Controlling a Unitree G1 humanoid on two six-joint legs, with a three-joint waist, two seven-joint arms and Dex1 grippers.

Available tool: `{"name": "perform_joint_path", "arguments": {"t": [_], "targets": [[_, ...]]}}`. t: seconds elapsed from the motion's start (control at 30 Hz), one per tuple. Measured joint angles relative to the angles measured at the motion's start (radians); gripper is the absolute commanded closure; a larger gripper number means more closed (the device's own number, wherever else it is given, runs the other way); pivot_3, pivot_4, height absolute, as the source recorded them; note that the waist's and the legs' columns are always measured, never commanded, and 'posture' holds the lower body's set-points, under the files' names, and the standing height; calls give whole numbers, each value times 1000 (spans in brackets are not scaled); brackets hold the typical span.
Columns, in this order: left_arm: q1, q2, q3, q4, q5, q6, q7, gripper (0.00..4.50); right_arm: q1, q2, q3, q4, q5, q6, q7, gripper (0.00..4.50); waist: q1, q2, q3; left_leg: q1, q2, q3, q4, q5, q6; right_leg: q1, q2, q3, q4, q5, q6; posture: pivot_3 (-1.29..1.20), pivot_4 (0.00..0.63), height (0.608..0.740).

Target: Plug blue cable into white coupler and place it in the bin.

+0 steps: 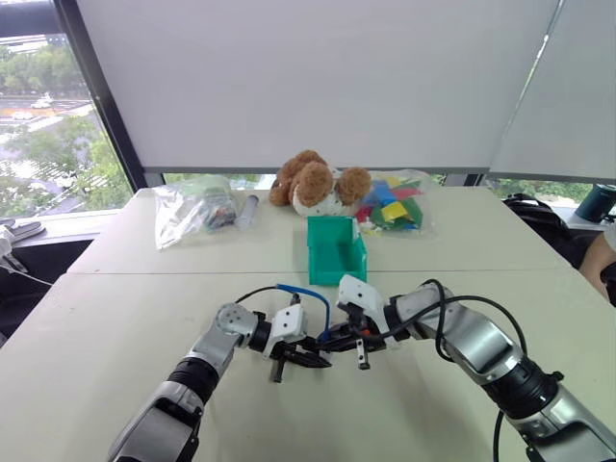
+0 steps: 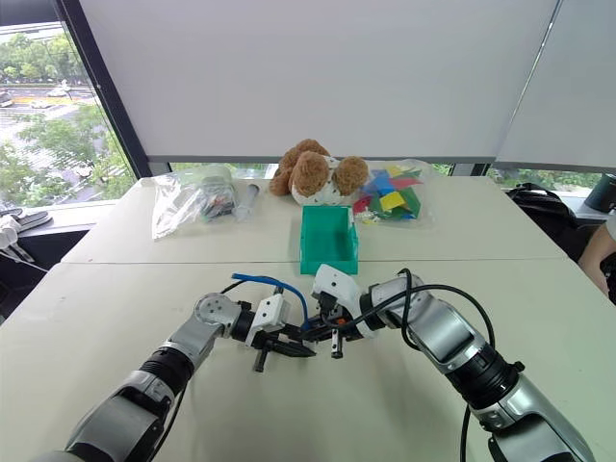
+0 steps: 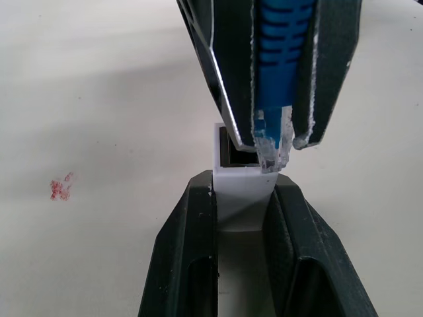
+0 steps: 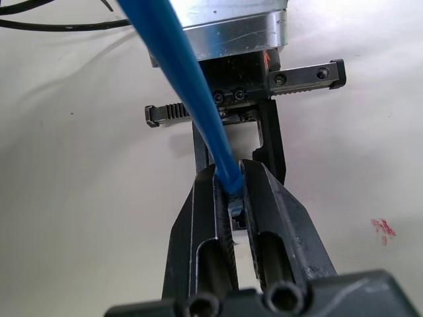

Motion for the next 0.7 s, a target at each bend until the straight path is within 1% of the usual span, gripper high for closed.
{"name": "perform_joint_path", "arguments": {"t": [0.33,0.7], "targets": [[0,-3,0,0,2,-5,2,4160,0,-6,-38,0,13,59,17,4500,3,0,0,0,0,0,0,0,0,0,0,0,0,0,0,0,150,740],[0,-3,0,0,3,-7,1,4160,0,-11,-45,0,11,66,19,4500,3,0,0,0,0,0,0,0,0,0,0,0,0,0,0,0,150,740]]}}
